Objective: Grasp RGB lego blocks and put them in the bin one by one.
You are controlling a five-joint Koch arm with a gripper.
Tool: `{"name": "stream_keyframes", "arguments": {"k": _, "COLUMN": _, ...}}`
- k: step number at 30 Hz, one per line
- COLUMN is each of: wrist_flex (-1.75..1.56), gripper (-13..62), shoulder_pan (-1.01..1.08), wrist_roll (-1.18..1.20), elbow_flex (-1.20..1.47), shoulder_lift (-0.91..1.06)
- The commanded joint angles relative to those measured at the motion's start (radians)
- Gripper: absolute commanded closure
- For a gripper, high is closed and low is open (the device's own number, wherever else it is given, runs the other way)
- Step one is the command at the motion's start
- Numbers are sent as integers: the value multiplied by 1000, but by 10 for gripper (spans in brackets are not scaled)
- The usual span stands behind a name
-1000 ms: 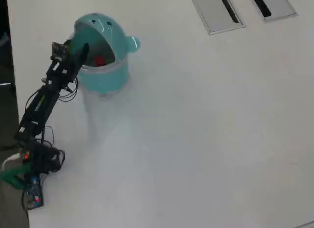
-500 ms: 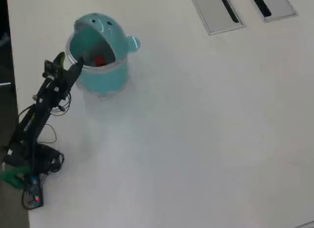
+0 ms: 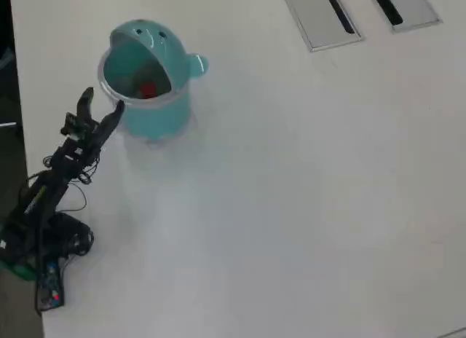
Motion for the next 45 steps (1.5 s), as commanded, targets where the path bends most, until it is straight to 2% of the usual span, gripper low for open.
{"name": "stream_keyframes", "arguments": {"k": 1, "wrist_flex": -173, "gripper": 145, "shoulder_pan": 31, "wrist_roll": 66, "elbow_flex": -29, "shoulder_lift": 74}}
{"name": "stream_keyframes", "arguments": {"k": 9, "wrist_flex": -347, "gripper": 152, "shoulder_pan": 169, "wrist_roll": 351, "elbow_flex": -18, "shoulder_lift": 75}}
{"name": "stream_keyframes", "arguments": {"k": 23, "wrist_flex": -502, "gripper": 156, "shoulder_pan": 399, "wrist_roll": 696, "elbow_flex": 8, "shoulder_lift": 75}}
{"name": "stream_keyframes", "arguments": {"k": 32, "wrist_flex": -693, "gripper": 165, "shoulder_pan": 580, "wrist_roll": 904, "elbow_flex": 163, "shoulder_lift": 75}}
{"name": "stream_keyframes", "arguments": {"k": 45, "wrist_flex": -996, "gripper": 165, "shoulder_pan": 655, "wrist_roll": 953, "elbow_flex": 462, "shoulder_lift": 75}}
